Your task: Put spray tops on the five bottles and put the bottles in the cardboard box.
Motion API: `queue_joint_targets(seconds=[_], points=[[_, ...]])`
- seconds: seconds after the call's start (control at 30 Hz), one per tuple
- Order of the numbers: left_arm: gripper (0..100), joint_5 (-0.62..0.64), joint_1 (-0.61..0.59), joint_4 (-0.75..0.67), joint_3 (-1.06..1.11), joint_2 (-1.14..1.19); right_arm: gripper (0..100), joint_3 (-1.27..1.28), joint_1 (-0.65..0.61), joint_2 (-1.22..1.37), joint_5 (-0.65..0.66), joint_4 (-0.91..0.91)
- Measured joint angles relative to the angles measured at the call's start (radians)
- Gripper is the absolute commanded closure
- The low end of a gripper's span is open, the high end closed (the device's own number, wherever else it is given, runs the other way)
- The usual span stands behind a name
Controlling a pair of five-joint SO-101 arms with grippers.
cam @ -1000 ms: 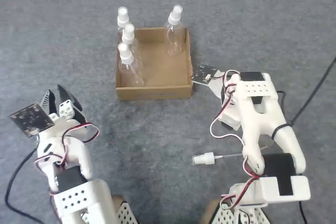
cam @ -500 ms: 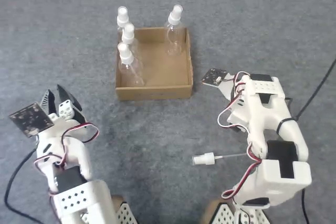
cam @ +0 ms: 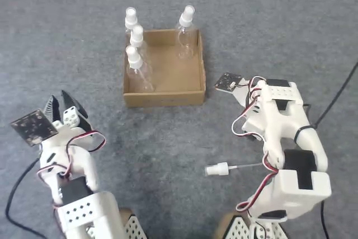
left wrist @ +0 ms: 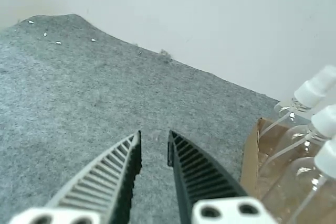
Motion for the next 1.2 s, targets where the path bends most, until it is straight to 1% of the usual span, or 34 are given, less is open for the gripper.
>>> queue_joint_targets(seconds=[0.43,0.5,0.67,0.77,0.93,1.07,1.2], points=[[92,0.0,0.0,0.0,0.0,0.0,74.5,0.0,0.003,-0.029,0.0,0.014],[92,0.0,0.0,0.0,0.0,0.0,77.3,0.0,0.003,-0.029,0.0,0.015],[92,0.0,0.0,0.0,0.0,0.0,90.2,0.0,0.012,-0.029,0.0,0.015],[92,0.0,0.0,0.0,0.0,0.0,94.9,0.0,0.012,-0.029,0.0,0.015],[92,0.0,0.0,0.0,0.0,0.0,95.7,0.0,0.012,-0.031,0.0,0.049],[92,0.0,0.0,0.0,0.0,0.0,95.6,0.0,0.012,-0.098,-0.002,0.112],[92,0.0,0.0,0.0,0.0,0.0,95.6,0.0,0.012,-0.183,-0.092,0.175]])
